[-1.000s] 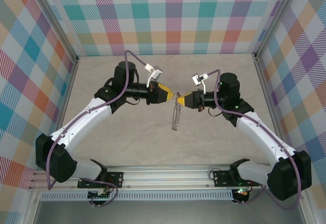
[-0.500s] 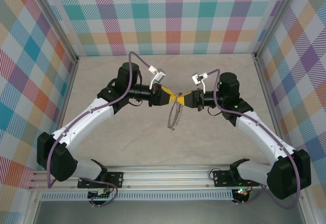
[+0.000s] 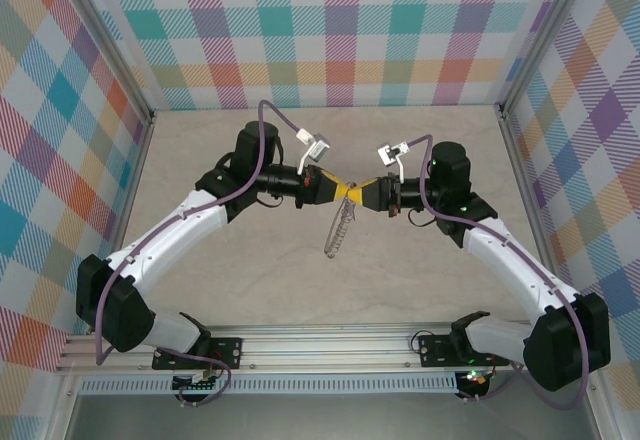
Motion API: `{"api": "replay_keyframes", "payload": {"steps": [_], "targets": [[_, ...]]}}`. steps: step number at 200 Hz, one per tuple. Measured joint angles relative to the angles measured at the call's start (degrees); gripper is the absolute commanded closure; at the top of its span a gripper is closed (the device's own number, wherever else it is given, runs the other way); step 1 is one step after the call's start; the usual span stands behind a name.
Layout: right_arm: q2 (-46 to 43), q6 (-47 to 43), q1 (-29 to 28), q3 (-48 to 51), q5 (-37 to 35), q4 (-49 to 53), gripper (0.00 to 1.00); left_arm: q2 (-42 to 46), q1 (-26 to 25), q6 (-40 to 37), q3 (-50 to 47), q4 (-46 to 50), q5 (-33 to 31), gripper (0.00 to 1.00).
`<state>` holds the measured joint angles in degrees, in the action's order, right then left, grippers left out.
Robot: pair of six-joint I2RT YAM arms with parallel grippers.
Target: Put the keys on the keyring
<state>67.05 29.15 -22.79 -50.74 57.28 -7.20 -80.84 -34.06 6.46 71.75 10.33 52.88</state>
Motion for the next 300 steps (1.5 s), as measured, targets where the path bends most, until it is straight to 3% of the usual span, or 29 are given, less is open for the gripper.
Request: {"api": "replay_keyframes", "payload": {"steps": [26, 115, 162, 194, 247, 300], "targets": [[-0.7, 0.2, 0.0, 0.3, -2.1, -0.2, 0.66, 0.0, -0.5, 1.7, -0.4, -2.1, -1.6, 1.0], [-24.1, 1.6, 1.0, 16.6, -22.7, -1.0, 0.5, 10.1, -0.8, 10.3, -9.4, -14.1, -8.6, 1.0], [-21.8, 3.0, 0.3, 17.7, -25.6, -5.2, 0.44, 13.1, -1.6, 12.8, -12.1, -19.9, -10.1, 1.0], [-20.9, 3.0, -3.7, 17.2, -26.9, -7.3, 0.41, 12.9, -2.3, 13.7, -12.8, -21.1, -10.6, 1.0], [-16.9, 0.3, -10.6, 12.9, -29.5, -8.2, 0.4, 11.9, -3.0, 14.0, -12.8, -22.8, -10.6, 1.0], [-14.7, -1.0, -11.6, 12.6, -31.2, -8.4, 0.42, 11.8, -3.0, 14.8, -12.8, -23.1, -10.6, 1.0]]}}
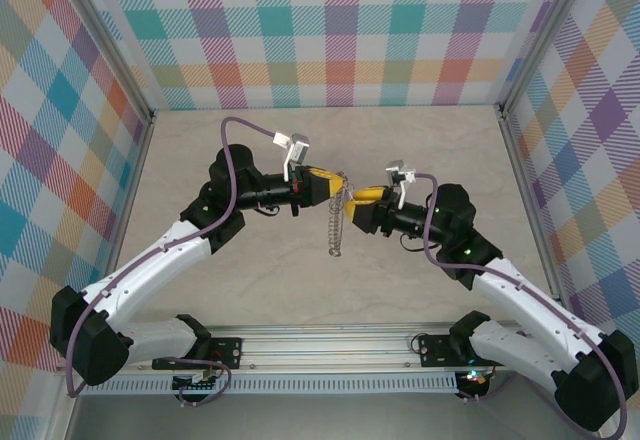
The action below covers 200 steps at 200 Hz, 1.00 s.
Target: Put the keys on the keyring
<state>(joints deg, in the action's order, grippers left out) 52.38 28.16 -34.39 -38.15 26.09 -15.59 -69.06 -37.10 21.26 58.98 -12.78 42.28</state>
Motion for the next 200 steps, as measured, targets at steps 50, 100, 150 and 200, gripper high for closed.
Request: {"api": "replay_keyframes", "payload": {"steps": [50, 100, 150, 200], "targets": [[1.4, -0.4, -0.7, -1.8, -0.2, -0.5, 0.5, 0.0, 0.0, 0.2, 0.0, -0.2, 0.0, 1.0], [2.7, -1.2, -1.4, -2.5, 0.2, -1.4, 1.0, 0.0, 0.0, 0.7, -0.1, -1.0, -1.4, 1.0], [0.8, -1.2, -1.9, -2.4, 0.0, 0.2, 1.0, 0.1, -0.3, 3.1, -2.5, -5.6, -4.6, 1.0], [1.0, -0.3, -3.3, -2.3, -0.1, 0.2, 1.0, 0.2, -0.4, 6.0, -5.0, -10.1, -6.2, 1.0]]}}
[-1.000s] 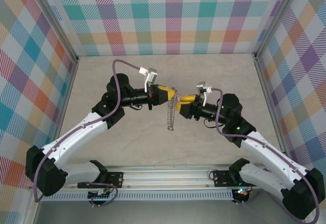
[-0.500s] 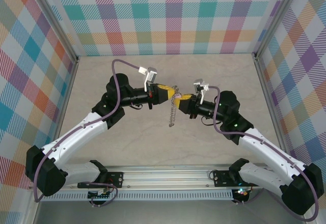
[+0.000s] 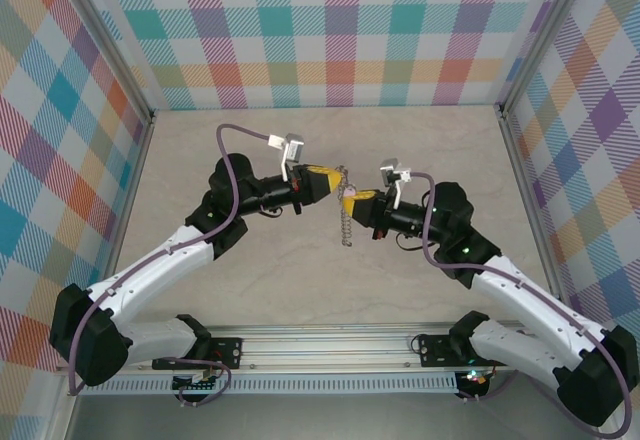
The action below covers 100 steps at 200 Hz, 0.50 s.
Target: Put the keys on the keyring
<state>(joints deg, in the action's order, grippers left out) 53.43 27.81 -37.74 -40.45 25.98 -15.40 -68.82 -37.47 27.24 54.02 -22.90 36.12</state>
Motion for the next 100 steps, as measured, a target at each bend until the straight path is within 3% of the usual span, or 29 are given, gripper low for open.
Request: {"api": "replay_keyframes", "payload": {"steps": [82, 100], "targets": [[5.5, -0.2, -3.1, -2.3, -1.0, 0.4, 1.0, 0.0, -0.3, 1.7, -1.3, -1.7, -1.5, 1.0], [4.2, -0.4, -3.2, -2.3, -2.0, 1.9, 0.73, 0.0, -0.3, 1.8, -1.5, -2.5, -1.8, 1.0]]}}
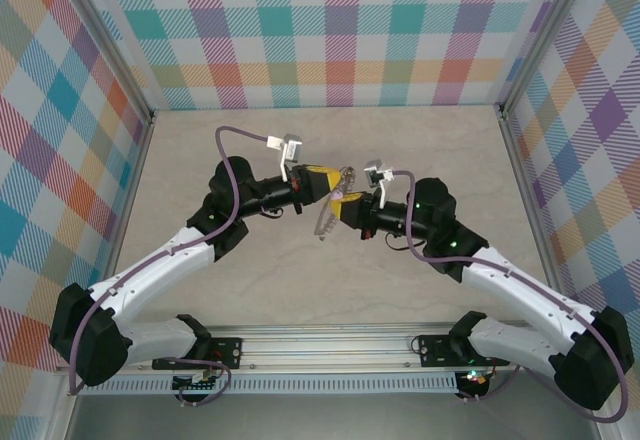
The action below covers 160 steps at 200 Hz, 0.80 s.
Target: Put the keys on the keyring
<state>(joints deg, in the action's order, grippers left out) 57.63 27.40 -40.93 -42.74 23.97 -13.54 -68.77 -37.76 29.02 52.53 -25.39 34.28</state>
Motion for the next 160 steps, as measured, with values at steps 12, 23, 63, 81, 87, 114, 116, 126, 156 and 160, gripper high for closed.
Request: {"api": "replay_keyframes", "payload": {"steps": [12, 23, 63, 81, 87, 114, 116, 126, 156, 160], "targets": [[-1.6, -0.6, -0.1, 0.0, -0.7, 1.8, 0.64, 0.1, -0.1, 0.2, -0.2, -0.8, -0.5, 1.0], [-3.6, -0.7, -0.2, 0.1, -1.5, 3.8, 0.6, 0.3, -0.1, 0.3, -0.5, -1.6, -1.0, 1.0], [-14.6, -1.3, 0.1, 1.0, -5.2, 9.9, 0.56, 0.9, -0.1, 1.7, -1.7, -3.9, -2.4, 1.0], [-18.2, -1.3, 0.5, 1.0, -7.1, 11.0, 0.55, 1.0, -0.1, 2.6, -2.4, -5.0, -2.8, 1.0], [-18.9, -1.3, 0.5, 1.0, -7.5, 11.1, 0.55, 1.0, -0.1, 3.0, -2.6, -5.4, -3.1, 1.0], [-17.1, -0.6, 0.5, -0.7, -9.2, 11.1, 0.55, 1.0, -0.1, 5.0, -3.9, -7.9, -4.0, 1.0], [-16.7, -0.4, 0.5, -0.9, -9.3, 11.0, 0.55, 1.0, -0.1, 5.2, -4.0, -8.1, -4.1, 1.0], [-14.9, 0.3, 0.5, -2.0, -9.8, 10.4, 0.55, 1.0, -0.1, 6.1, -4.7, -9.3, -4.5, 1.0], [-10.1, 2.7, 0.5, -3.4, -10.6, 7.1, 0.55, 0.9, -0.1, 8.3, -6.3, -12.0, -5.7, 1.0], [-9.6, 3.1, 0.5, -3.4, -10.5, 6.7, 0.56, 0.9, -0.1, 8.8, -6.5, -12.4, -5.9, 1.0]]}}
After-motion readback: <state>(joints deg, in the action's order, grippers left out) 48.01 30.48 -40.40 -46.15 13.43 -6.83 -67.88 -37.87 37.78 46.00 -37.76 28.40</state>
